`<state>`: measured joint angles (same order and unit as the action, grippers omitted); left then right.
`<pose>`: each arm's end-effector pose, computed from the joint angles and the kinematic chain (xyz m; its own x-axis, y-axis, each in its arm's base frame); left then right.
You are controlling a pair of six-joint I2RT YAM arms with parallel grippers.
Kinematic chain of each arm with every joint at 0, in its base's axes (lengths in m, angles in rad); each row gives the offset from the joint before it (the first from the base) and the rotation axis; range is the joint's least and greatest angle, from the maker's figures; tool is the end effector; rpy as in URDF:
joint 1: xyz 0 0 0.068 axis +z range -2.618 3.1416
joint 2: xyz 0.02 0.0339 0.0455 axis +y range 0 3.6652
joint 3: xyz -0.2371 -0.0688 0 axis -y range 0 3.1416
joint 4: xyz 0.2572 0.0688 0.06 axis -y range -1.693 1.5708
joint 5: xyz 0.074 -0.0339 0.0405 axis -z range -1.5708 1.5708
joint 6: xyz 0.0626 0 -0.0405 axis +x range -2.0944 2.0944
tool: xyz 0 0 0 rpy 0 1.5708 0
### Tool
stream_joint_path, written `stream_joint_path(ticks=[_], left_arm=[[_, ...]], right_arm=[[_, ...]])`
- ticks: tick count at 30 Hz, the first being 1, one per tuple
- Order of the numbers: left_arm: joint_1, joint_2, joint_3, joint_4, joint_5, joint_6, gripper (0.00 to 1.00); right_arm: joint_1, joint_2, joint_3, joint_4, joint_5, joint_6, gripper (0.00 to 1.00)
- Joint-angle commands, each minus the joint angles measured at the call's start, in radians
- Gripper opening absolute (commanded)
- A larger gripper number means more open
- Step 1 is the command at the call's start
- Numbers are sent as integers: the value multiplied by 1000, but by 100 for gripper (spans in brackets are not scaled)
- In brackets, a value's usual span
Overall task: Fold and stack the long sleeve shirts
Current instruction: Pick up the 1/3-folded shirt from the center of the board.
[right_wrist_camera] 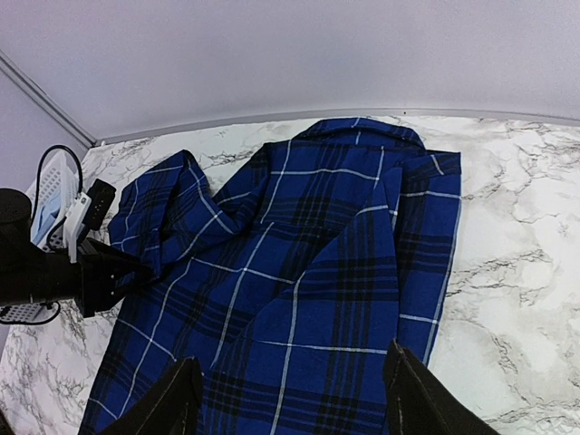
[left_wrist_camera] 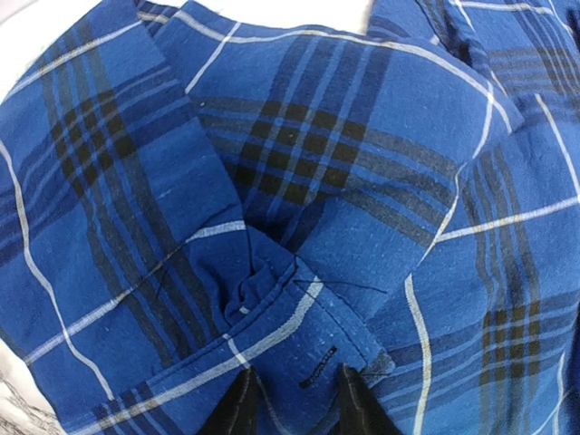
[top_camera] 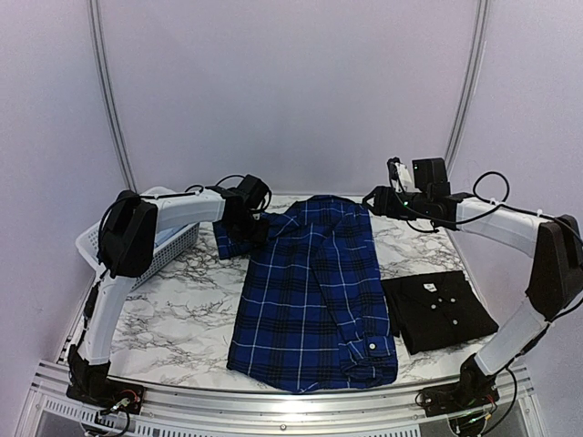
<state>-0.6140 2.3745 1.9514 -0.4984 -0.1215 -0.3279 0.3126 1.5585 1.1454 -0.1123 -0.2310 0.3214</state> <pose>0.4393 -0.3004 0.1187 -0.7812 0.1596 -0.6035 0.2751 0.9559 -0.1033 0.3700 0.1346 0.2346 -0.6069 0.1270 -0.7845 -0.3121 0.8698 0.3822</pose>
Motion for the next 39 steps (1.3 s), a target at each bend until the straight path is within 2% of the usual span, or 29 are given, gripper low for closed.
stream_joint_path(ticks=[1, 5, 12, 22, 31, 36, 39], left_arm=[[3, 16, 35, -14, -28, 10, 27], [5, 5, 36, -15, -40, 23, 15], [10, -38, 32, -16, -55, 62, 0], [24, -215, -17, -21, -75, 166, 0], [20, -352, -67, -47, 194, 142, 0], [20, -413, -45, -54, 223, 113, 0], [19, -427, -26, -61, 303, 75, 0]], right_arm=[[10, -23, 11, 13, -5, 2, 64], [10, -20, 19, 9, -5, 1, 64], [11, -15, 25, 7, -8, 1, 64], [18, -4, 33, 5, -13, -2, 64], [94, 6, 49, -1, 1, -33, 65], [164, 5, 53, 16, 15, -45, 66], [183, -3, 37, 56, -6, -15, 66]])
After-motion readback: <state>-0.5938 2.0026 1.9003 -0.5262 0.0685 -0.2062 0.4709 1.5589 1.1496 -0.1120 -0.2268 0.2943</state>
